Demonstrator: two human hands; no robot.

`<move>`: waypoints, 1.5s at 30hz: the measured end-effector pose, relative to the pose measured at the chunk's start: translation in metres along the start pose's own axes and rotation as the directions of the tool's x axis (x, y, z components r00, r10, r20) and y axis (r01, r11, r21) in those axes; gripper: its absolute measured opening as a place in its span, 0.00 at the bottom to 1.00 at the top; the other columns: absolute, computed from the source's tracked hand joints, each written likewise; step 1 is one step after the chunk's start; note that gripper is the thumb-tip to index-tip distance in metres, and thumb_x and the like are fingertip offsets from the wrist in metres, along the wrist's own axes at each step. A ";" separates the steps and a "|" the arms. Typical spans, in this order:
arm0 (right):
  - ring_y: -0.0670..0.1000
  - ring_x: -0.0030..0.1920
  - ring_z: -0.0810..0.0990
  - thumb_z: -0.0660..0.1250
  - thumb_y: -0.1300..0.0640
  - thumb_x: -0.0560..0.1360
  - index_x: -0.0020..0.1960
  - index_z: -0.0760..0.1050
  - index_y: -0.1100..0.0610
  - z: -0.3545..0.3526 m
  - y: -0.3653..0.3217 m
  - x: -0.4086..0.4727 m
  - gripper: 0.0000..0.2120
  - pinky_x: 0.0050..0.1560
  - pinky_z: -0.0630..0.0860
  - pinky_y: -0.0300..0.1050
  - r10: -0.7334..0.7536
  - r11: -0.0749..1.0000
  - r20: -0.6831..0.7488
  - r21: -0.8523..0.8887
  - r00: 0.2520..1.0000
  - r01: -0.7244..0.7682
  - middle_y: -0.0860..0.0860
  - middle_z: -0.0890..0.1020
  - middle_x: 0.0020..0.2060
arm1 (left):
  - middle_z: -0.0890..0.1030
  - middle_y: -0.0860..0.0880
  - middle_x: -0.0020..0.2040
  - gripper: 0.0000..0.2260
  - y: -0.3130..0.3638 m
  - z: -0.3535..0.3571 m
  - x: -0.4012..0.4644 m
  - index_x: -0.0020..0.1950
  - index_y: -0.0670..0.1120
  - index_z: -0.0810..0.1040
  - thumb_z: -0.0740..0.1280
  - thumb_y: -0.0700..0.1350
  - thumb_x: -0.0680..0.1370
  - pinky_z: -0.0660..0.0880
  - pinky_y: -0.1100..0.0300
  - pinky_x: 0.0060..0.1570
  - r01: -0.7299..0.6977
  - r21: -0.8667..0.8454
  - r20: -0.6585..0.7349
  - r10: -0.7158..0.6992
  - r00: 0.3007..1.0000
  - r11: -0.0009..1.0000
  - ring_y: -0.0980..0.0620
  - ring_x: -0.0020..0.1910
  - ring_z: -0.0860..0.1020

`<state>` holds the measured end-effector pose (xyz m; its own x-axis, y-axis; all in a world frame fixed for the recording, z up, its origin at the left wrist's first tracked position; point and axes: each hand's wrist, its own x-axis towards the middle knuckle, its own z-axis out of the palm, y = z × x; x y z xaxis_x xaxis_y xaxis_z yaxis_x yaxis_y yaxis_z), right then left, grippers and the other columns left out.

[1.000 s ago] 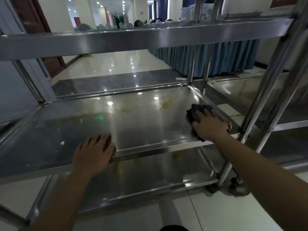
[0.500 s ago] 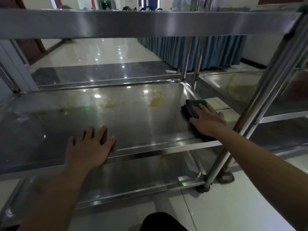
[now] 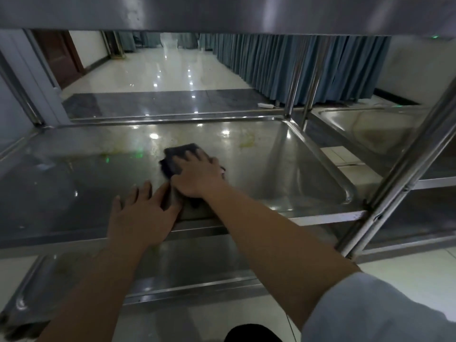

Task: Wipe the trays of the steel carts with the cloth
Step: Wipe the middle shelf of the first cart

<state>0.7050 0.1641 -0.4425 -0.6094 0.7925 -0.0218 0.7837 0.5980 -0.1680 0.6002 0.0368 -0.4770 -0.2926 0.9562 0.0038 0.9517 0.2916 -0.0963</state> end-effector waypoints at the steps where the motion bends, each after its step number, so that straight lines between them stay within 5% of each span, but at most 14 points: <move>1: 0.55 0.81 0.44 0.53 0.43 0.81 0.81 0.53 0.44 -0.001 -0.003 0.002 0.29 0.76 0.47 0.64 -0.038 0.999 0.024 0.009 0.999 0.037 0.50 0.50 0.82 | 0.53 0.48 0.81 0.38 -0.001 0.002 0.000 0.79 0.64 0.50 0.34 0.71 0.69 0.57 0.35 0.71 -0.011 0.023 -0.010 0.012 1.000 1.000 0.38 0.78 0.55; 5: 0.49 0.80 0.44 0.56 0.41 0.81 0.81 0.50 0.41 -0.008 0.041 -0.008 0.30 0.77 0.44 0.62 -0.084 0.996 0.053 0.028 0.995 0.082 0.45 0.49 0.81 | 0.51 0.50 0.82 0.33 0.003 -0.004 -0.001 0.79 0.63 0.49 0.39 0.71 0.75 0.53 0.39 0.74 0.066 -0.123 0.010 -0.065 0.998 0.990 0.43 0.80 0.52; 9: 0.48 0.80 0.46 0.57 0.40 0.81 0.80 0.52 0.41 -0.023 0.139 -0.032 0.31 0.77 0.50 0.60 0.162 0.987 -0.006 0.020 0.987 -0.162 0.45 0.50 0.81 | 0.51 0.48 0.82 0.31 0.009 -0.012 -0.006 0.79 0.61 0.50 0.44 0.69 0.77 0.51 0.41 0.75 0.081 -0.179 0.000 -0.082 0.997 0.980 0.44 0.80 0.51; 14: 0.52 0.81 0.48 0.58 0.41 0.80 0.81 0.54 0.45 -0.043 0.240 -0.066 0.32 0.77 0.50 0.59 0.477 0.879 -0.070 0.025 0.876 -0.476 0.49 0.52 0.81 | 0.50 0.47 0.82 0.31 0.013 -0.011 -0.008 0.79 0.61 0.49 0.46 0.69 0.78 0.48 0.39 0.75 0.075 -0.165 0.067 -0.064 0.996 0.983 0.42 0.80 0.48; 19: 0.51 0.81 0.45 0.56 0.42 0.80 0.81 0.52 0.43 -0.050 0.252 -0.070 0.31 0.76 0.48 0.62 0.552 0.834 -0.051 0.042 0.832 -0.550 0.47 0.50 0.81 | 0.50 0.53 0.82 0.28 0.015 -0.025 -0.013 0.77 0.65 0.55 0.52 0.70 0.78 0.43 0.42 0.76 -0.046 -0.336 0.152 0.102 0.983 0.941 0.46 0.81 0.47; 21: 0.52 0.81 0.45 0.56 0.42 0.80 0.81 0.52 0.44 -0.051 0.254 -0.069 0.31 0.76 0.48 0.63 0.567 0.824 -0.052 0.050 0.822 -0.565 0.47 0.50 0.82 | 0.53 0.56 0.81 0.31 -0.005 -0.029 -0.017 0.77 0.65 0.58 0.50 0.72 0.75 0.48 0.46 0.77 -0.093 -0.356 0.114 0.142 0.983 0.930 0.49 0.80 0.51; 24: 0.53 0.81 0.46 0.55 0.42 0.81 0.81 0.52 0.44 -0.052 0.252 -0.060 0.30 0.76 0.49 0.64 0.589 0.807 -0.038 0.081 0.807 -0.585 0.47 0.50 0.81 | 0.52 0.54 0.82 0.39 -0.036 -0.024 -0.021 0.78 0.65 0.56 0.35 0.73 0.69 0.50 0.44 0.76 -0.076 -0.095 0.064 0.083 0.994 0.993 0.46 0.80 0.51; 29: 0.61 0.79 0.50 0.48 0.36 0.76 0.79 0.56 0.47 -0.046 0.214 -0.028 0.34 0.74 0.53 0.68 0.672 0.739 -0.035 0.108 0.740 -0.665 0.53 0.55 0.80 | 0.50 0.52 0.82 0.43 -0.030 -0.012 -0.020 0.80 0.62 0.47 0.30 0.69 0.64 0.49 0.46 0.77 -0.024 -0.183 0.023 0.029 0.999 0.983 0.48 0.81 0.49; 32: 0.62 0.77 0.54 0.51 0.43 0.78 0.74 0.62 0.47 -0.036 0.160 -0.001 0.25 0.71 0.57 0.70 0.594 0.804 -0.061 0.080 0.802 -0.589 0.55 0.61 0.77 | 0.48 0.51 0.82 0.43 -0.034 -0.008 -0.019 0.80 0.61 0.45 0.29 0.69 0.64 0.49 0.46 0.77 -0.030 -0.142 0.018 0.033 0.999 0.989 0.47 0.81 0.49; 37: 0.55 0.79 0.52 0.52 0.42 0.80 0.76 0.61 0.44 -0.007 0.018 0.025 0.25 0.72 0.56 0.65 0.106 0.994 -0.070 -0.014 0.992 -0.107 0.49 0.59 0.79 | 0.49 0.53 0.82 0.43 -0.031 -0.009 -0.021 0.80 0.62 0.47 0.31 0.70 0.64 0.50 0.47 0.77 -0.009 -0.150 0.013 0.011 1.000 0.989 0.49 0.81 0.49; 40: 0.54 0.81 0.44 0.53 0.42 0.82 0.81 0.52 0.43 0.005 -0.036 0.025 0.28 0.75 0.47 0.67 -0.089 0.996 0.038 -0.017 0.995 0.089 0.48 0.50 0.81 | 0.48 0.52 0.82 0.38 -0.032 -0.009 -0.021 0.80 0.61 0.47 0.35 0.70 0.70 0.49 0.47 0.77 -0.004 -0.154 0.027 0.008 1.000 0.988 0.50 0.81 0.48; 45: 0.49 0.80 0.44 0.54 0.40 0.82 0.81 0.50 0.41 -0.004 -0.008 0.020 0.30 0.75 0.48 0.67 -0.076 0.997 0.052 0.001 0.996 0.076 0.44 0.49 0.81 | 0.49 0.54 0.82 0.29 -0.031 -0.012 -0.023 0.80 0.62 0.48 0.47 0.67 0.80 0.48 0.48 0.77 0.025 -0.199 0.023 -0.021 1.000 0.980 0.51 0.81 0.49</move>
<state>0.6872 0.1756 -0.4377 -0.6730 0.7372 -0.0605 0.7347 0.6567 -0.1702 0.5784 0.0057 -0.4627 -0.3145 0.9491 -0.0166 0.9436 0.3145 0.1034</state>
